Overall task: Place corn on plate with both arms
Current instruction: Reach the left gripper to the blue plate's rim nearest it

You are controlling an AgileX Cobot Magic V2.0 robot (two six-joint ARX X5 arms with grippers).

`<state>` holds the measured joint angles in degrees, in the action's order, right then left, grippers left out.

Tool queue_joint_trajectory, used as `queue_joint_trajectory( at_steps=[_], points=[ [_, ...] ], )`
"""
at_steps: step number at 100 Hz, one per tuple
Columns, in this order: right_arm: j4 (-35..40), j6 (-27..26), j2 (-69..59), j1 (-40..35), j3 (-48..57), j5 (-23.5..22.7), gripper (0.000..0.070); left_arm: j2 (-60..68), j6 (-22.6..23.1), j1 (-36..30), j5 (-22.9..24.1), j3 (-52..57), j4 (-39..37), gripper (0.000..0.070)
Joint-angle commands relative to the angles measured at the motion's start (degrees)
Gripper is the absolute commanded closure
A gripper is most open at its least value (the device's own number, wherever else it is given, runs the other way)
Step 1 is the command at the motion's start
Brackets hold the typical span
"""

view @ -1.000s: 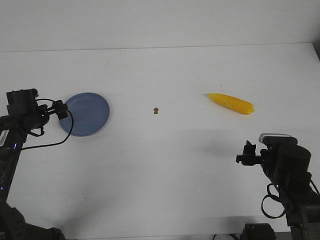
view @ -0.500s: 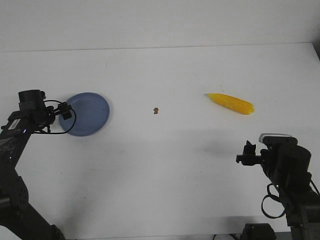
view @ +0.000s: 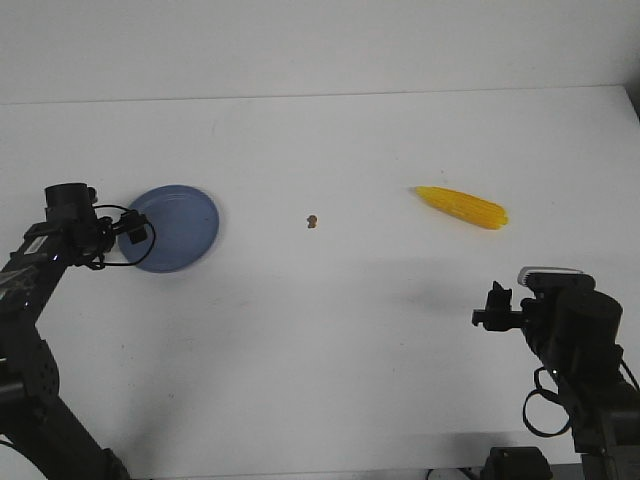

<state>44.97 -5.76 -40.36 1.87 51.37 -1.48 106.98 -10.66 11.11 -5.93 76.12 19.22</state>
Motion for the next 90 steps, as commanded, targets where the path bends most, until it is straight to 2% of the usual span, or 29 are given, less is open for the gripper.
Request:
queue_joint_trajectory(
  at_steps=[1,49,53,63,67,83,90],
  points=[
    [-0.3,0.6,-0.2,0.0,1.0,0.0,0.0272,1.3,-0.3,0.2,0.2,1.3,-0.1,0.0210],
    [-0.3,0.6,-0.2,0.0,1.0,0.0,0.0272,2.9,-0.1,0.1,0.2,1.3,0.7,0.0214],
    [-0.3,0.6,-0.2,0.0,1.0,0.0,0.0272,2.9,-0.1,0.1,0.2,1.3,0.7,0.0265],
    [-0.3,0.6,-0.2,0.0,1.0,0.0,0.0272,2.9,0.3,0.1,0.1,1.3,1.1,0.0500],
    [-0.3,0.6,-0.2,0.0,1.0,0.0,0.0272,2.9,0.8,0.1,0.1,1.3,1.4,0.0572],
    [-0.3,0.6,-0.2,0.0,1.0,0.0,0.0272,2.9,0.8,0.1,0.1,1.3,1.9,0.0697],
    [-0.3,0.6,-0.2,0.0,1.0,0.0,0.0272,2.9,0.7,0.1,0.1,1.3,1.9,0.0695]
  ],
)
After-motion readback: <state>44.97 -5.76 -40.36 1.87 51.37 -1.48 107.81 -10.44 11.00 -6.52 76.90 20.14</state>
